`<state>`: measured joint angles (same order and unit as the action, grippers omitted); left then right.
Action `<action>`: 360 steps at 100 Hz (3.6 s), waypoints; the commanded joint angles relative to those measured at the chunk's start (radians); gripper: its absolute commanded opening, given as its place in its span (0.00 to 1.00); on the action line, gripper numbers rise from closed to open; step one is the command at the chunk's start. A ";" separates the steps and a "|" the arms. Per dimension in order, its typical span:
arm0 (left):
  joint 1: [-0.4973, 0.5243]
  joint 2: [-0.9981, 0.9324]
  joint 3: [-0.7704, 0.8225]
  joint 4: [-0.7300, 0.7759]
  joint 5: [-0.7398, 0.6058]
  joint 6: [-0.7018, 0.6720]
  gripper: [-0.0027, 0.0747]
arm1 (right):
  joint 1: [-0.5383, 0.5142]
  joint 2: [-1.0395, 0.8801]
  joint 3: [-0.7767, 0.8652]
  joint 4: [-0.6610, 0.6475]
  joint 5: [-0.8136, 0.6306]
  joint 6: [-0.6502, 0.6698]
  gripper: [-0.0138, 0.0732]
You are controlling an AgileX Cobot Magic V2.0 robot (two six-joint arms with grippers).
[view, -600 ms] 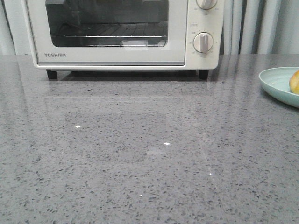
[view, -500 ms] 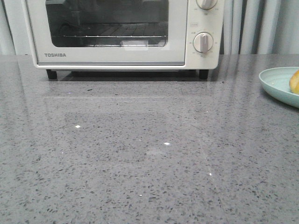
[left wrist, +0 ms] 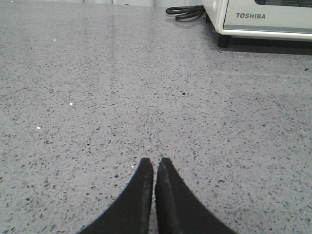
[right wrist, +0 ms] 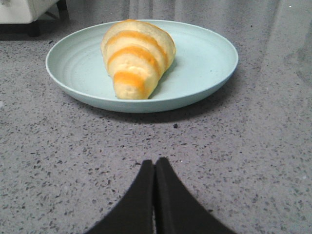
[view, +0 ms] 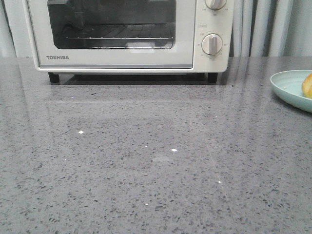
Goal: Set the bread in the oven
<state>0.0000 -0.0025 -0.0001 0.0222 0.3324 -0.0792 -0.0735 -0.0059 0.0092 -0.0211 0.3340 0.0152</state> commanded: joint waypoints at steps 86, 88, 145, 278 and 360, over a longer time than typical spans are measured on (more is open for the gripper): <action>-0.004 -0.027 0.023 0.019 -0.425 -0.003 0.01 | -0.006 -0.023 0.026 0.008 -0.772 0.056 0.08; -0.004 -0.027 0.023 0.009 -0.447 -0.003 0.01 | -0.006 -0.023 0.026 0.008 -0.772 0.106 0.08; -0.004 -0.025 -0.074 -0.048 -0.609 -0.115 0.01 | -0.006 -0.021 -0.039 0.008 -0.639 0.323 0.08; -0.366 1.060 -0.887 0.076 -0.576 -0.160 0.01 | -0.006 0.610 -0.930 0.033 0.485 0.160 0.08; -0.431 1.452 -1.180 0.066 -0.527 -0.165 0.01 | -0.006 0.616 -0.945 0.033 0.493 0.153 0.08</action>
<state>-0.4241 1.4603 -1.1356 0.0978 -0.1311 -0.2326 -0.0735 0.6006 -0.9040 0.0140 0.8882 0.1830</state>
